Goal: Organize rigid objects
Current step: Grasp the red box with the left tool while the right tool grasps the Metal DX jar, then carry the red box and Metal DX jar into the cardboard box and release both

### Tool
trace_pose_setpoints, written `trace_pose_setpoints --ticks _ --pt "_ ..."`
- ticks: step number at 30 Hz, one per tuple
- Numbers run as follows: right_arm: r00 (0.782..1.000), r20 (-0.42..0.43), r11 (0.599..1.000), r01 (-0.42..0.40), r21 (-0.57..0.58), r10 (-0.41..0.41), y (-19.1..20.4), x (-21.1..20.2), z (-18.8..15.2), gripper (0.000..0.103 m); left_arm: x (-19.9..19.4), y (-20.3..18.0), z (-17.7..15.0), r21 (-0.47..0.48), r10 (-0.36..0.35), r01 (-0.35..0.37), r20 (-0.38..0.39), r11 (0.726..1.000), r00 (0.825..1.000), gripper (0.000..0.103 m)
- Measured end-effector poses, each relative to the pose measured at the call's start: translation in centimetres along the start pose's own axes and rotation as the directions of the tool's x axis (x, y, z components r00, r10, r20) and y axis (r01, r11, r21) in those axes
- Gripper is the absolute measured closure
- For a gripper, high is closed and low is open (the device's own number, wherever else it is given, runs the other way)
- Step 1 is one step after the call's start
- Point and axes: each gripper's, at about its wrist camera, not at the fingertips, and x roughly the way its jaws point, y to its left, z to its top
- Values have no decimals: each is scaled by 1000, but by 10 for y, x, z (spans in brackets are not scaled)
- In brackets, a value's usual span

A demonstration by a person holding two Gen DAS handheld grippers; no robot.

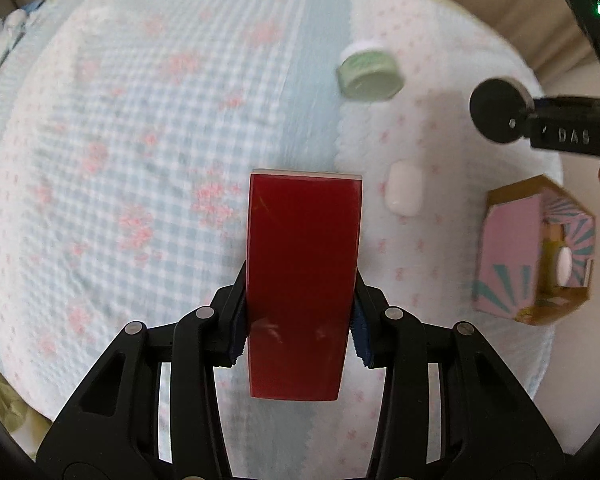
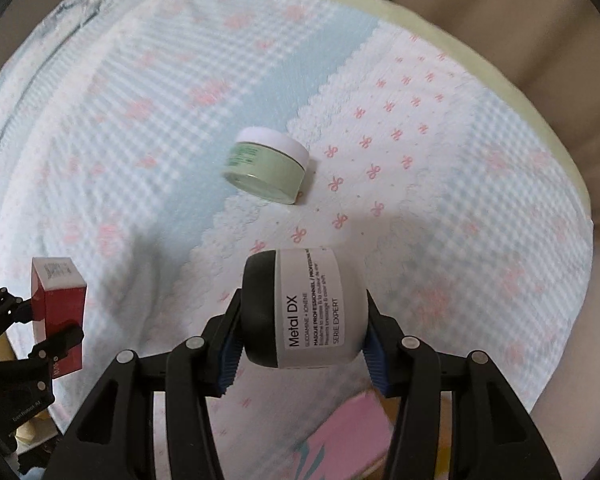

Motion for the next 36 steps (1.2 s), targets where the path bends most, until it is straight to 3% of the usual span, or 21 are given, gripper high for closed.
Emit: trace_pose_setpoints --ticks 1,7,17,27,36 --pt "1000 12 1000 -3 9 3 14 -2 -9 55 -15 -13 -1 8 -4 4 14 1000 1000 65" --pt "997 78 998 -31 47 28 10 -59 -39 55 -77 -52 -3 60 -44 39 79 997 996 65" --pt "991 131 990 -19 138 1 -47 -149 -126 55 -136 -137 6 174 -147 122 145 977 978 65" --pt "990 121 950 30 310 -71 -129 -180 -231 55 -118 -240 -9 296 -227 193 86 936 970 65" --pt "994 80 904 39 425 -80 -193 -151 -294 55 -59 -331 -18 387 -230 218 -17 896 973 65"
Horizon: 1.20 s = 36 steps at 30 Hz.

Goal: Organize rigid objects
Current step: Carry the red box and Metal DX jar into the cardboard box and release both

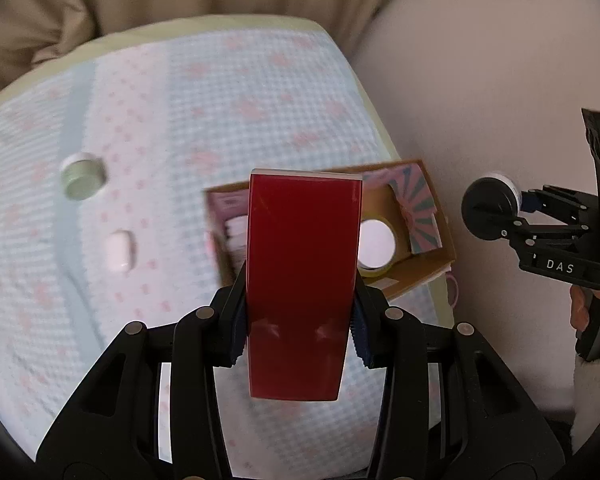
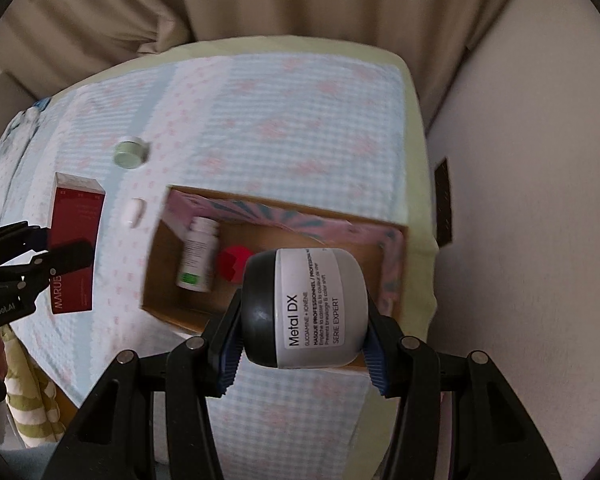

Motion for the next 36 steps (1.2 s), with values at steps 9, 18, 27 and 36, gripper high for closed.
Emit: trace_pose_setpoints --ticks 9,18,27,36 --pt "999 -44 1000 8 7 -8 -42 60 -3 55 94 -43 11 96 36 -24 -125 995 991 65" --pt "997 -58 998 -53 33 55 -61 116 4 55 166 -64 9 199 112 -67 -227 978 967 65" --pt "989 -94 994 -109 27 111 -62 146 16 48 168 -70 11 281 161 -104 -190 954 968 0" --pt "978 -82 980 -183 74 189 -66 140 29 0 150 -55 5 263 182 -129 -186 956 965 0"
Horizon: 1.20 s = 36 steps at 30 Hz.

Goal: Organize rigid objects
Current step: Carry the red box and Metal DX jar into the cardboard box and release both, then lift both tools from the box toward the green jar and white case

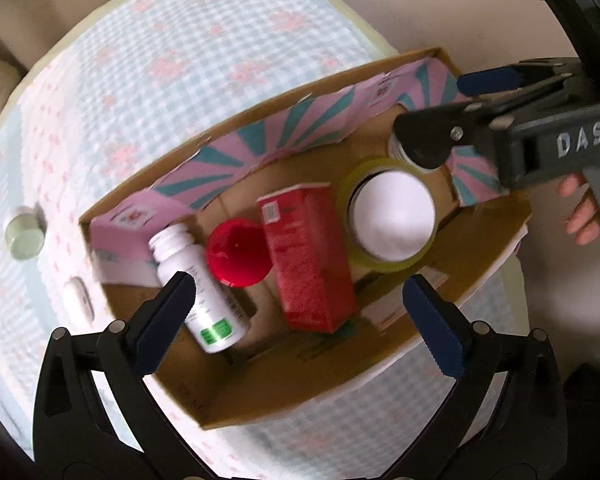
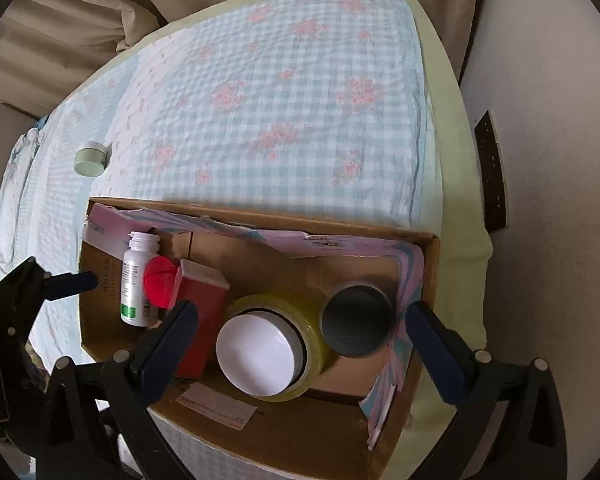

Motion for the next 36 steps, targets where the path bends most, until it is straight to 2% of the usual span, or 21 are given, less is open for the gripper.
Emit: trace_pose_setpoints --ticks 12,17,22,26,32,36 --pt "999 43 999 18 33 -19 -1 -9 -5 0 -9 21 -14 -57 17 -17 7 998 1000 0" --pt "996 72 998 55 33 -58 7 -27 -13 0 -28 24 -22 -77 1 2 39 997 999 0" --pt "990 106 996 85 33 -88 20 -56 -22 0 -63 28 -38 -87 -16 24 91 996 996 0" --pt "984 140 994 110 17 -111 45 -87 -29 0 -98 38 -57 -112 -37 52 138 992 990 0" --pt "967 199 986 166 -30 -157 104 -131 -36 0 -158 72 -99 -161 8 30 229 986 973 0" --pt "954 241 979 197 -54 -178 155 -153 -44 0 -196 113 -132 -208 46 14 280 978 959 0"
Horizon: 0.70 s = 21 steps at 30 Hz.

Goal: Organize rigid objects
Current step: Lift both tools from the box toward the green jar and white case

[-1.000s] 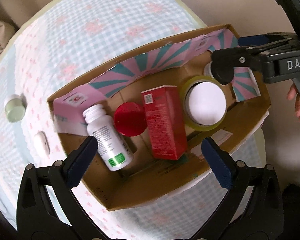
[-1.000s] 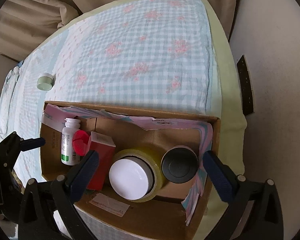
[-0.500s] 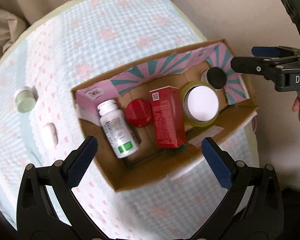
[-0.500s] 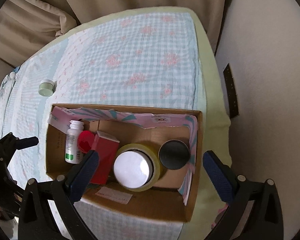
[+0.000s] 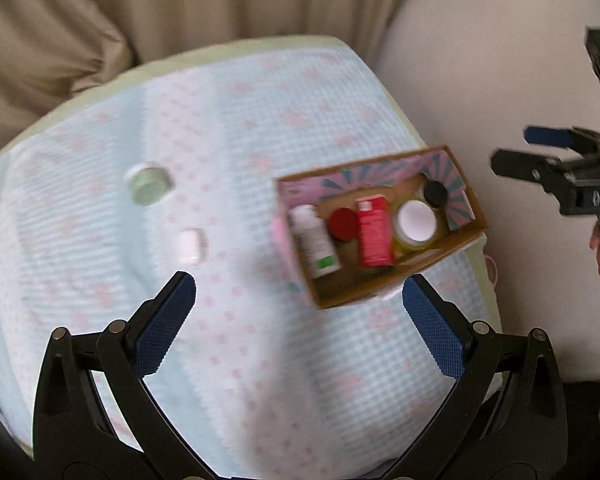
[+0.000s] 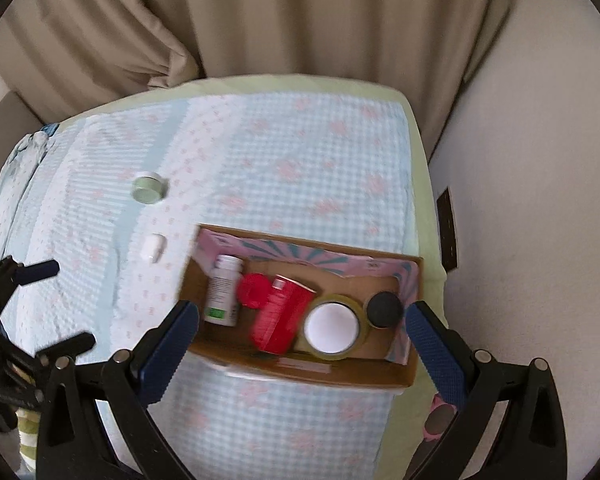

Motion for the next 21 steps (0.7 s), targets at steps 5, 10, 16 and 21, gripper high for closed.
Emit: trace_pose_setpoints --ticks 5,10,16,21 --pt "998 46 999 36 -17 -35 66 -29 -3 0 -47 67 -15 -29 28 -26 69 999 997 0" --pt "995 82 998 62 10 -62 136 -43 -7 0 -79 135 -25 -32 80 -77 122 997 989 0" --pt "994 88 995 57 87 -64 205 -29 -8 0 -83 207 -23 52 66 -74 133 996 989 0" --pt "992 113 988 39 149 -56 244 -6 -7 0 -60 245 -6 144 24 -40 116 989 993 0"
